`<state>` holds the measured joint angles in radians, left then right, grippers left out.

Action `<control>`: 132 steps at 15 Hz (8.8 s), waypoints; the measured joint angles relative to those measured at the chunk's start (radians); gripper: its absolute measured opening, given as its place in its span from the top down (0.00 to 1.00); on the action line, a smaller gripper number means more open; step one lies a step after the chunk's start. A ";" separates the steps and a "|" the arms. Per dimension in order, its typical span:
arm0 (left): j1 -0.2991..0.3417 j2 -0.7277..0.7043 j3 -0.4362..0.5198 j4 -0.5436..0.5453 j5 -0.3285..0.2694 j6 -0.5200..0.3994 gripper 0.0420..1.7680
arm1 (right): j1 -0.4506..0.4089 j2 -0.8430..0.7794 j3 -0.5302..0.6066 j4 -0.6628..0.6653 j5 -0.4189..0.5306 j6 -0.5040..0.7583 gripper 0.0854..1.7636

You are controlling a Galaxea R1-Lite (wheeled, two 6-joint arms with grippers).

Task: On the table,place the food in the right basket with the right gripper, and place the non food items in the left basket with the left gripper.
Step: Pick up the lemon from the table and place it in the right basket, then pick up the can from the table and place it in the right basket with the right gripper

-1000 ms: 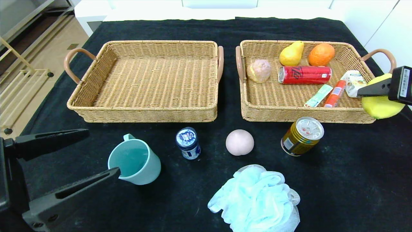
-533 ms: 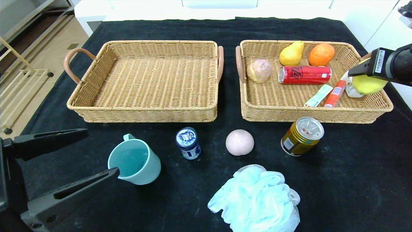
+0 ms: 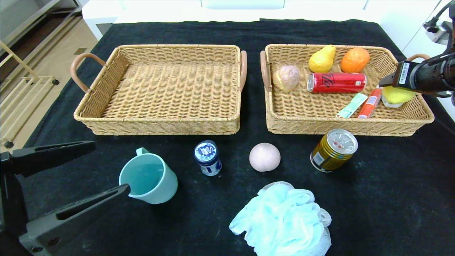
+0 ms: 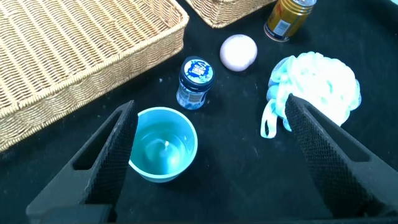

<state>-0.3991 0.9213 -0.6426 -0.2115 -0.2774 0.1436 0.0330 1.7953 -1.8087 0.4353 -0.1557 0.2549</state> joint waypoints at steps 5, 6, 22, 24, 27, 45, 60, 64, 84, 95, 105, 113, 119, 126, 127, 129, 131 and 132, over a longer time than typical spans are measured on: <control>0.000 -0.001 0.000 0.001 0.000 0.007 0.03 | -0.011 0.024 0.000 -0.015 0.001 0.000 0.40; 0.000 -0.001 0.001 0.001 0.000 0.007 0.03 | -0.012 0.026 0.000 -0.016 0.001 0.000 0.40; 0.000 0.002 0.004 0.001 -0.001 0.007 0.03 | 0.014 -0.005 0.020 -0.003 -0.005 0.001 0.09; 0.000 0.002 0.004 0.001 -0.001 0.007 0.03 | 0.040 -0.049 0.051 0.015 -0.005 0.002 0.08; 0.000 0.003 0.005 0.003 -0.001 0.007 0.03 | 0.114 -0.139 0.096 0.102 -0.004 0.008 0.06; 0.000 0.006 0.006 0.002 0.003 0.024 0.03 | 0.597 -0.177 0.127 0.368 -0.286 0.333 0.04; 0.000 0.010 0.011 0.003 0.003 0.026 0.03 | 0.601 -0.047 0.127 0.368 -0.299 0.392 0.04; 0.000 0.007 0.011 0.002 0.003 0.026 0.03 | 0.587 -0.024 0.126 0.364 -0.302 0.396 0.03; 0.000 -0.009 0.011 0.000 0.003 0.033 0.03 | 0.568 0.055 0.125 0.363 -0.301 0.418 0.31; -0.001 -0.015 0.011 0.009 0.001 0.040 0.03 | 0.564 0.057 0.127 0.364 -0.303 0.419 0.34; -0.003 -0.017 0.017 0.001 0.003 0.054 0.03 | 0.591 -0.026 0.118 0.373 -0.336 0.406 0.34; -0.001 -0.017 0.018 0.000 0.003 0.054 0.03 | 0.582 -0.076 -0.054 0.441 -0.357 0.271 0.34; -0.001 -0.016 0.020 -0.001 0.004 0.054 0.03 | 0.523 -0.030 -0.140 0.306 -0.360 0.153 0.34; -0.001 -0.015 0.020 -0.001 0.005 0.054 0.03 | 0.446 0.026 -0.137 0.202 -0.363 0.127 0.34; -0.001 -0.015 0.020 -0.001 0.005 0.054 0.03 | 0.429 0.034 -0.136 0.183 -0.362 0.127 0.34; -0.001 -0.014 0.020 -0.001 0.005 0.054 0.03 | 0.401 0.045 -0.135 0.166 -0.362 0.124 0.34; -0.001 -0.013 0.020 -0.001 0.005 0.054 0.03 | 0.373 0.058 -0.135 0.157 -0.362 0.127 0.34; -0.001 -0.013 0.020 -0.001 0.005 0.055 0.03 | 0.364 0.063 -0.135 0.147 -0.361 0.130 0.34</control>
<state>-0.4002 0.9087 -0.6226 -0.2130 -0.2726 0.1985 0.3968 1.8579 -1.9434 0.5826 -0.5170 0.3853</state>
